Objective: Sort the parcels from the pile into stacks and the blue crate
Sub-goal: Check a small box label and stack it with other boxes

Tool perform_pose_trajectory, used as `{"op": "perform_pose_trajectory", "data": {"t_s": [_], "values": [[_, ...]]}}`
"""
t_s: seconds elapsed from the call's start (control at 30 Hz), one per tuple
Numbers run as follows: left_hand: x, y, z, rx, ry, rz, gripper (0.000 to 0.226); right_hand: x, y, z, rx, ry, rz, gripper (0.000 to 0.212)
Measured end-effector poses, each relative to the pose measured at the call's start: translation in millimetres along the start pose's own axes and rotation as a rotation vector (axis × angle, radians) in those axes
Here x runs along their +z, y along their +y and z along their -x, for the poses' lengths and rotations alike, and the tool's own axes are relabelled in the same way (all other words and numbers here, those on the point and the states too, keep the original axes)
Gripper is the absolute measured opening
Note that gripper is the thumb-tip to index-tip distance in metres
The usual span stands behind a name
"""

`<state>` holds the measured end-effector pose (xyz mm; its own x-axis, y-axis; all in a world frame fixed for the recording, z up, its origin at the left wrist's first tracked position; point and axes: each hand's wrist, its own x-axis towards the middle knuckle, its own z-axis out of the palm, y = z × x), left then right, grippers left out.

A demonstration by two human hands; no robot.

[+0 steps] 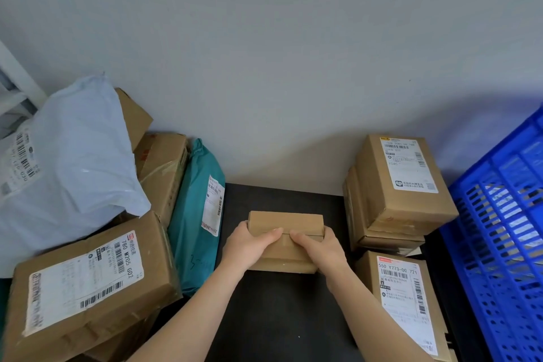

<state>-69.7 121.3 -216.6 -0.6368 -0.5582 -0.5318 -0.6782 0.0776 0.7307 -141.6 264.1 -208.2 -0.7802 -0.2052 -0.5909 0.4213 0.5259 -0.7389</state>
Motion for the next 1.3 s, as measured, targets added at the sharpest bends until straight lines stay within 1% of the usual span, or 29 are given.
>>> {"op": "perform_pose_trajectory", "data": {"t_s": [0.13, 0.27, 0.4, 0.57, 0.77, 1.03, 1.13, 1.2, 1.3], "values": [[-0.3, -3.0, -3.5, -0.004, -0.006, -0.01, 0.065, 1.0, -1.6, -2.8, 0.002, 0.014, 0.072, 0.086], [-1.1, -1.4, -7.5, -0.004, -0.003, -0.03, 0.061, 0.5, -2.3, -6.6, 0.01, 0.027, 0.089, 0.085], [-1.7, -1.6, -8.5, -0.011, -0.012, -0.061, 0.065, 1.6, -1.9, -10.2, 0.024, 0.026, 0.122, 0.086], [-2.9, -1.4, -5.4, -0.105, -0.098, 0.069, 0.067, 1.9, -2.3, -10.9, 0.052, 0.008, 0.122, 0.082], [-3.2, -0.4, -4.6, -0.121, -0.113, 0.111, 0.071, 1.9, -5.2, -4.5, 0.053, 0.006, 0.14, 0.079], [-8.6, 4.6, 4.3, -0.142, -0.158, 0.157, 0.075, -4.1, -11.1, 1.8, 0.103, -0.045, 0.082, 0.083], [-10.3, 7.6, 7.2, -0.162, -0.188, 0.164, 0.082, -6.8, -14.4, 2.9, 0.159, -0.046, -0.022, 0.082], [-12.6, 12.6, 9.4, -0.197, -0.202, 0.168, 0.091, -9.2, -17.2, 1.6, 0.186, -0.038, -0.086, 0.079], [-15.4, 18.7, 9.7, -0.229, -0.184, 0.203, 0.1, -12.8, -19.6, -0.2, 0.228, -0.013, -0.215, 0.078]]}}
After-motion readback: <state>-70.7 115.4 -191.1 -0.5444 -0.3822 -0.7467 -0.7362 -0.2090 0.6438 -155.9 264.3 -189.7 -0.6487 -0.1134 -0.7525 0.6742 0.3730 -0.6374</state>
